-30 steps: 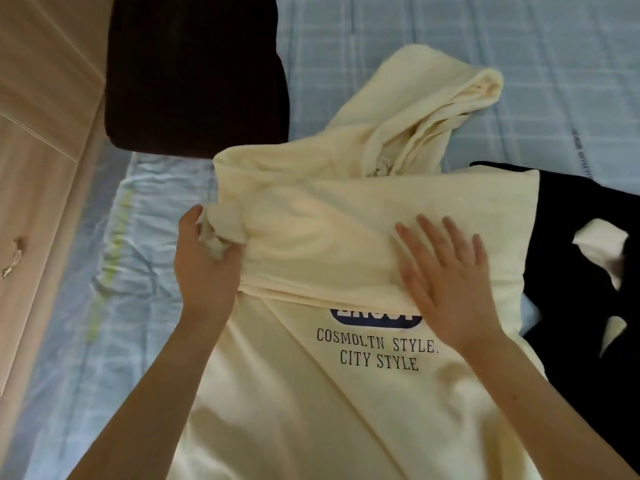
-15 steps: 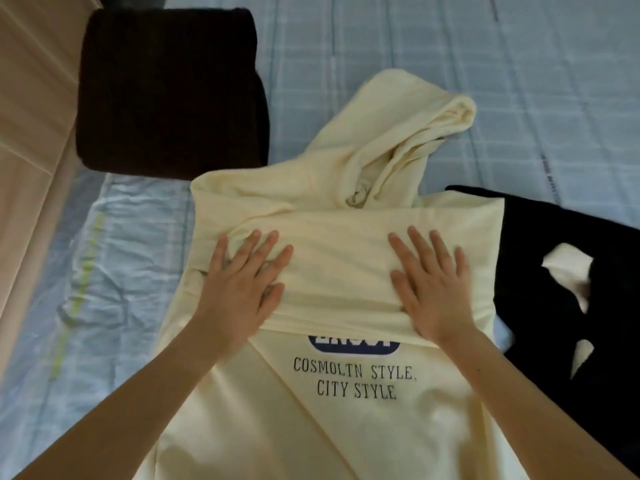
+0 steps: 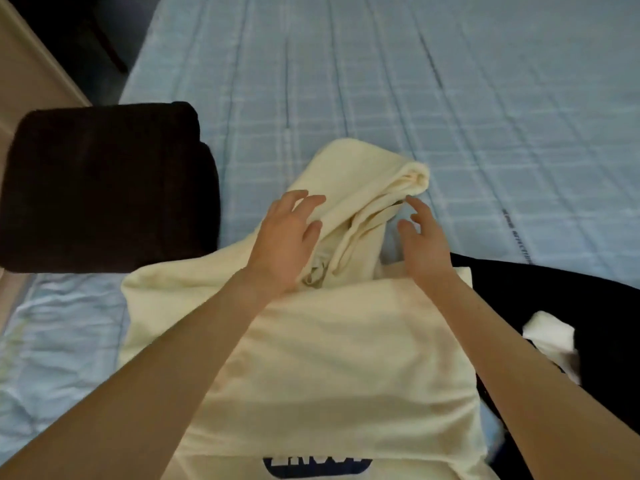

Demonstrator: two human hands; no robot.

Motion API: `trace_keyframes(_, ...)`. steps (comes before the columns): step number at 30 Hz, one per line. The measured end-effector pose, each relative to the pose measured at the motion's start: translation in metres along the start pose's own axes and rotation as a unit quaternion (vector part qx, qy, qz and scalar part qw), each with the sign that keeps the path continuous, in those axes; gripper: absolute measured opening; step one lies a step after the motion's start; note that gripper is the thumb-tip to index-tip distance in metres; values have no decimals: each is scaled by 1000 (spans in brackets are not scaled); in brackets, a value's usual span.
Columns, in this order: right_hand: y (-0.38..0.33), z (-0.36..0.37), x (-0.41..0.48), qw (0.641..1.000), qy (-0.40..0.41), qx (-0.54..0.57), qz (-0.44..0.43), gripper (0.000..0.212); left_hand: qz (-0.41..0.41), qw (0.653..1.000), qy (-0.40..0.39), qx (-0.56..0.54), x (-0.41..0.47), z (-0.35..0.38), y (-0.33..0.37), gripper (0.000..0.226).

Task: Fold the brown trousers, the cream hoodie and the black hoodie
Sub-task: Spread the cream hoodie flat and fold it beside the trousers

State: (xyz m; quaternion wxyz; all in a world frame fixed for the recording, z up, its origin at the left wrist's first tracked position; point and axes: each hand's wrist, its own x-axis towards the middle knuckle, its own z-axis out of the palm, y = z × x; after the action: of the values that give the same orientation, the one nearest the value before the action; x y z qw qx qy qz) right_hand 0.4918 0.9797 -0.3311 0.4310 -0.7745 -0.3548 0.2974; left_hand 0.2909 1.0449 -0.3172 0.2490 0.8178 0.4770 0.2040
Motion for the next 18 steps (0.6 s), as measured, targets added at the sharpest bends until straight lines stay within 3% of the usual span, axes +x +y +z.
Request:
trace_keyframes(4,10,6,37,981,7,165,101,42,14,999,17,-48,49,29,-2,34)
trace_keyframes(6,15,6,49,968,19,224,108,44,-9,998,52,-35,74,40,-6,38)
trace_keyframes(11,26,1,84,957,6,276,86,59,-154,986,12,-67,114,59,-31,62)
trace_keyframes(14,20,7,97,965,-22,253,70,62,-119,989,55,-68,103,77,-44,55)
trace_keyframes(16,16,12,101,959,-1,275,63,46,-97,976,116,-156,98,80,-48,41)
trace_keyframes(18,12,12,99,958,22,283,51,25,-113,941,153,-281,100,73,-49,33)
